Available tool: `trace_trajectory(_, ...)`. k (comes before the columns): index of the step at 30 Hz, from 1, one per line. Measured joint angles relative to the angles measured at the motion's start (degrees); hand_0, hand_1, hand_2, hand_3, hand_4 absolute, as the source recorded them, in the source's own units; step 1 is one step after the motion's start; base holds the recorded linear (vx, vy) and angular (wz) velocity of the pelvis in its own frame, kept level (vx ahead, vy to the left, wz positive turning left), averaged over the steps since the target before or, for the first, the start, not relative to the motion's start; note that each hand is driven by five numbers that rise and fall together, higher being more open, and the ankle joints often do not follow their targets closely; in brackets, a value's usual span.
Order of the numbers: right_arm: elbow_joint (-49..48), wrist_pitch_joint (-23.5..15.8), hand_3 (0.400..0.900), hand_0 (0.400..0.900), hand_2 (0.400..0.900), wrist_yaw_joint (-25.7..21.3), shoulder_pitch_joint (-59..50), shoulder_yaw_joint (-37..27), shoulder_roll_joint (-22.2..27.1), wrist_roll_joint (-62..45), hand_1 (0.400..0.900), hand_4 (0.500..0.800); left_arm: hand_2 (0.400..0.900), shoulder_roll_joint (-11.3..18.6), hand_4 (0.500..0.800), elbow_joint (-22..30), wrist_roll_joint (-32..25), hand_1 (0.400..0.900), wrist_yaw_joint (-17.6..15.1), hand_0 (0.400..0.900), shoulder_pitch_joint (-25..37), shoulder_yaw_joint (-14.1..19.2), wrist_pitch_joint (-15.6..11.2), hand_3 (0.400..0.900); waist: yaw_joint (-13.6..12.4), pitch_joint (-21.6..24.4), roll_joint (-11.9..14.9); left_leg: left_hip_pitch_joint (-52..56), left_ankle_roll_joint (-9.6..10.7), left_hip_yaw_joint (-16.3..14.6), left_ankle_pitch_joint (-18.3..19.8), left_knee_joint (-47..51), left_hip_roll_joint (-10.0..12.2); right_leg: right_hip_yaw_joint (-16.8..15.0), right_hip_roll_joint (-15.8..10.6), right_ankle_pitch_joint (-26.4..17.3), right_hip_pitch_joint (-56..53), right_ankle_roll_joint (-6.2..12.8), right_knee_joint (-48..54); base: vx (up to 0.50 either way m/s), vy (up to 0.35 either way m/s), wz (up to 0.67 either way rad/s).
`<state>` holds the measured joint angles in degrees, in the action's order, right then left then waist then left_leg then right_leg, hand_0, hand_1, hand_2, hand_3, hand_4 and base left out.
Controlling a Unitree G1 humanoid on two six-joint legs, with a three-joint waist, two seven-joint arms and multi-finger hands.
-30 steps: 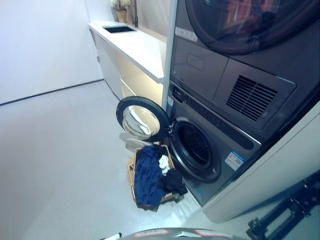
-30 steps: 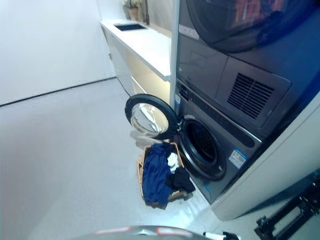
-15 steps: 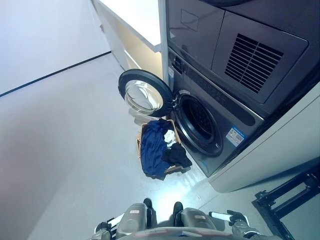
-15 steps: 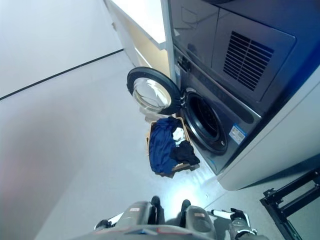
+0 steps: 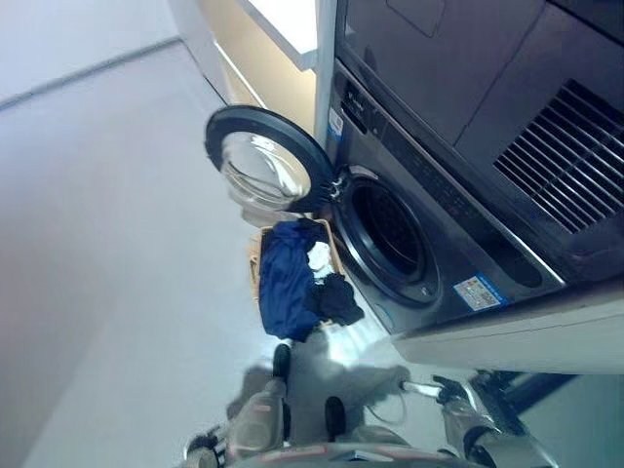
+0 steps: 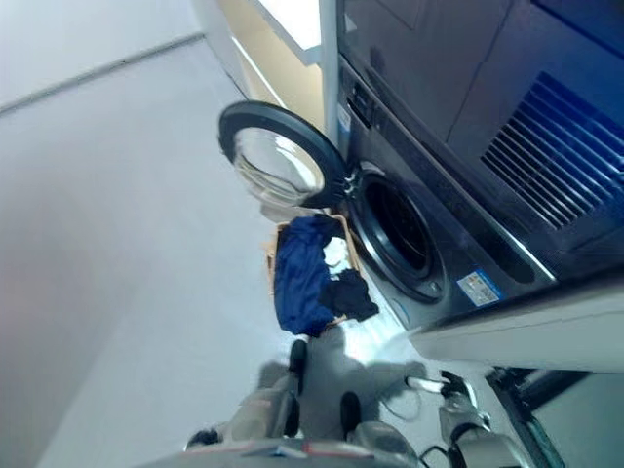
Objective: Put the clothes in the basket into the washing machine.
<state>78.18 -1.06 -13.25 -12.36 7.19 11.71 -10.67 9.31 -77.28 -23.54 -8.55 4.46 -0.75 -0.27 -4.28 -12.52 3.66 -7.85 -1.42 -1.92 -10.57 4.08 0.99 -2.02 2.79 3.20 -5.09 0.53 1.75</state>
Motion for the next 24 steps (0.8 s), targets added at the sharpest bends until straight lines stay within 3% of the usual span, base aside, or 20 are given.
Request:
trace_trajectory(2,-0.4,-0.2,0.9,0.9,0.9,-0.1,-0.2,-0.1,-1.0,-0.7,0.9,0.8,0.9,1.3,0.8,0.2,0.0,0.9,0.2,0.9,3.1,-0.1,0.0,0.9,0.0,1.1,1.3,0.3,-0.7,-0.2,2.2,-1.1,-0.5,3.2,-0.7,1.0,1.2,1.49,-3.7,0.2,0.262,0.04)
trace_trajectory(5,-2.5,-0.7,0.9,0.9,0.9,0.0,-1.1,-0.1,-2.0,-2.0,0.9,0.8,0.9,3.1,0.8,1.7,0.0,0.9,0.3,0.9,6.2,-0.9,-1.1,0.9,0.6,1.3,1.6,0.3,-2.6,-0.1,4.2,-2.7,-1.3,6.0,-3.1,4.3,7.5,4.43,-19.9,0.15,0.277,0.12)
trace_trajectory(7,-3.7,-0.9,0.9,0.9,0.9,-0.1,-1.4,0.1,-2.1,-2.9,0.9,0.8,0.9,3.7,0.8,1.7,0.0,0.9,0.2,0.9,7.3,-0.9,-1.1,0.9,1.5,0.9,1.0,1.6,-3.9,0.5,5.5,-3.8,-2.5,6.5,-5.2,4.3,12.3,4.07,-32.8,0.09,0.14,0.08)
trace_trajectory(9,-5.1,-1.5,0.9,0.9,0.9,-0.1,-0.7,0.6,-2.2,-3.8,0.9,0.8,0.9,4.1,0.8,1.7,0.0,0.9,-0.1,0.9,7.2,-0.9,-1.1,0.9,1.6,0.7,0.1,2.6,-5.0,0.4,6.6,-4.6,-3.2,7.5,-7.6,4.8,14.5,3.82,-38.0,0.08,0.084,0.03)
trace_trajectory(12,-7.4,-1.7,0.9,0.9,0.9,-0.1,-1.7,1.3,-2.2,-3.9,0.9,0.8,0.9,4.6,0.8,1.7,0.0,0.9,-0.3,0.9,7.3,-1.2,-1.1,0.9,1.5,-0.8,-1.5,2.8,-5.7,0.6,6.6,-4.7,-3.1,7.1,-7.9,4.8,16.1,3.88,-31.9,0.08,-0.011,0.19)
trace_trajectory(14,-8.8,-1.9,0.9,0.9,0.9,0.0,-1.5,2.8,-2.4,-3.9,0.9,0.8,0.9,5.2,0.8,0.8,0.0,0.9,-0.7,0.9,7.2,-1.2,-0.7,0.9,1.6,-1.7,-1.6,3.1,-5.7,0.7,6.4,-4.6,-3.5,5.2,-6.3,4.9,14.7,4.48,-20.2,0.05,-0.073,0.15)
trace_trajectory(16,-9.8,-1.9,0.9,0.9,0.9,-0.1,-1.6,3.3,-2.6,-3.9,0.9,0.8,0.9,5.2,0.8,0.8,0.0,0.9,-1.0,0.9,6.6,-1.2,-0.9,0.9,1.5,-2.1,-1.0,3.3,-5.6,0.9,6.3,-4.3,-4.2,5.4,-5.6,4.3,14.3,4.87,-10.3,0.07,-0.155,0.3)
trace_trajectory(18,-11.8,-1.9,0.9,0.9,0.9,-0.2,-1.7,5.0,-2.8,-3.8,0.9,0.8,0.9,5.5,0.8,1.1,0.0,0.9,-1.2,0.9,6.0,-1.1,-1.2,0.9,1.6,-3.0,0.4,3.2,-4.7,1.4,6.3,-3.8,-5.5,5.6,-6.1,2.0,14.9,5.53,-4.7,0.07,-0.183,0.38)
trace_trajectory(24,-13.0,-2.0,0.9,0.9,0.9,-0.2,-2.1,5.1,-3.1,-3.1,0.9,0.8,0.9,3.6,0.8,2.2,-0.1,0.9,-1.1,0.9,3.8,-0.7,-1.1,0.9,1.6,-3.2,1.8,2.2,-2.4,3.7,5.2,-2.4,-6.0,5.9,-6.0,-8.6,14.7,2.6,-0.4,0.03,-0.153,0.13)
